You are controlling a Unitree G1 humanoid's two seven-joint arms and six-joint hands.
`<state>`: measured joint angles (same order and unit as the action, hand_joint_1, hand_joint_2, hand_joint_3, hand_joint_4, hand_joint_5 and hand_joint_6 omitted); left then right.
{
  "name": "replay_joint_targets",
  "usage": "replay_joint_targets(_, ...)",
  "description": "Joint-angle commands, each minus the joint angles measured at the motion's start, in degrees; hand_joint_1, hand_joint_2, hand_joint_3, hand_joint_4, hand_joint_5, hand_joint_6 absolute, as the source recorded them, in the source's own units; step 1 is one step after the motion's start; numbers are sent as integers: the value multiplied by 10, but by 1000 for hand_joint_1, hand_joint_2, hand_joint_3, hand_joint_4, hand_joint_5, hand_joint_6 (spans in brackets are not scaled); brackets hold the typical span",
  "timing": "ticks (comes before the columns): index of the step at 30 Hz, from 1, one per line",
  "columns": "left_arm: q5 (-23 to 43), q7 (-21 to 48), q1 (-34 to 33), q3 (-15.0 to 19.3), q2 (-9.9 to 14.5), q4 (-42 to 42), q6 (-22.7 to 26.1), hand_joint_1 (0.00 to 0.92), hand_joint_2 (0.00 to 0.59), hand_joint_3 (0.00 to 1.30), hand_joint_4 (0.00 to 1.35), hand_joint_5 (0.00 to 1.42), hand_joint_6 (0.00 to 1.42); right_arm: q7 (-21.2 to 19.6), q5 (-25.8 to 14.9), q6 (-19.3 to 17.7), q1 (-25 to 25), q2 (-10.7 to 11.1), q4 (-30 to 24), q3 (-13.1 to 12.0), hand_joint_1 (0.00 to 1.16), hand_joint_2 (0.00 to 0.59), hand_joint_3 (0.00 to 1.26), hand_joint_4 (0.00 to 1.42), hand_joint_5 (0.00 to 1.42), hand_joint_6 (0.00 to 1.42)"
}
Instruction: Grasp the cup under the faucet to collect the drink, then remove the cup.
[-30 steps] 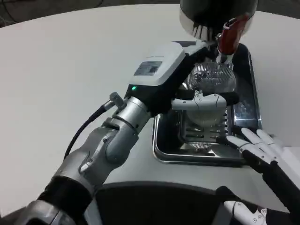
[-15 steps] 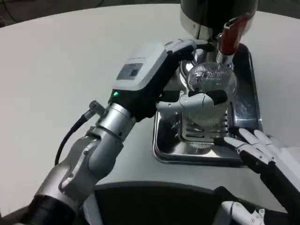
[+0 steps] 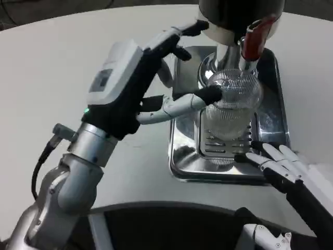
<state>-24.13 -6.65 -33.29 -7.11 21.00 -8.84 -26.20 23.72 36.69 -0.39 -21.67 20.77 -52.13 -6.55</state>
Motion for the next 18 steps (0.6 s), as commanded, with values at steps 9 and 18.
replay_joint_targets(9,189,148,-15,46,3,86,36,0,103,313,351,419,491,-7,-3,12,10,-7,4,-3,329,407,132,32,4,0)
replay_joint_targets(18,295,249,-75,52,-6,86,127,0,109,280,298,372,412,-9,2,20,23,-5,12,-6,329,407,107,18,0,0)
